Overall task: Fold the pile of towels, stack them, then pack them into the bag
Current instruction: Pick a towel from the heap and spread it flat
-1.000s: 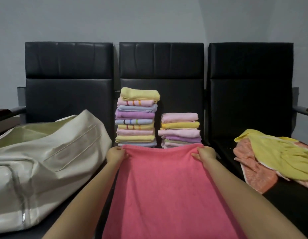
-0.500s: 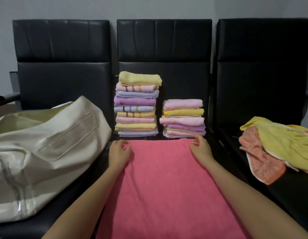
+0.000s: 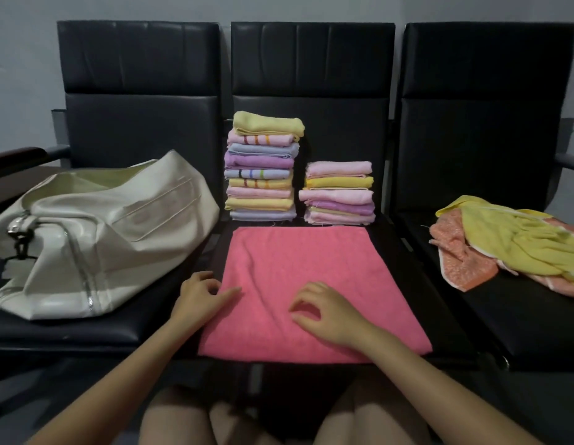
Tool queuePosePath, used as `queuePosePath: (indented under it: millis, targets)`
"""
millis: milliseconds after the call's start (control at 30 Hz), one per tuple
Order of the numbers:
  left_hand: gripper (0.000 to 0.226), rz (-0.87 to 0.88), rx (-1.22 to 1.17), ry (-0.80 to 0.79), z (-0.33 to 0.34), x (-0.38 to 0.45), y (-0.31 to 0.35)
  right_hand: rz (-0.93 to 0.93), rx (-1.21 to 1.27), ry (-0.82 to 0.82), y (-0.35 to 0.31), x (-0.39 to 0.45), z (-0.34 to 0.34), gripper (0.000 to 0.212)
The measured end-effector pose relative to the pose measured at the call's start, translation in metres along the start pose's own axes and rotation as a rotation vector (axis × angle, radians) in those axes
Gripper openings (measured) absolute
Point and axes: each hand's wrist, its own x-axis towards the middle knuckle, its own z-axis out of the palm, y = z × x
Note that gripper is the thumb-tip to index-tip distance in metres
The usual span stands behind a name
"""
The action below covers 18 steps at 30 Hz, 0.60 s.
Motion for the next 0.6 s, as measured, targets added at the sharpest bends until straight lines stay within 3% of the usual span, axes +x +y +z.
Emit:
queuePosePath:
  millis: [100,267,400,600]
  targets:
    - [0.07,0.045,-0.016,-0.015,-0.001,-0.024,0.002,0.047,0.028,0.042,0.001,0.002,0.0,0.02]
    - [0.023,-0.036,-0.236,0.103,0.001,-0.044,0.011,0.039,0.009,0.095,0.002,0.0,0.004,0.009]
    - [0.016,-0.048,-0.05,0.159,-0.002,-0.055,0.01,0.051,0.003,0.101,0.001,-0.001,0.003,0.007]
    - [0.019,0.17,0.308,0.383,0.011,-0.079,0.008,0.067,-0.01,0.098,-0.002,-0.003,0.002,0.007]
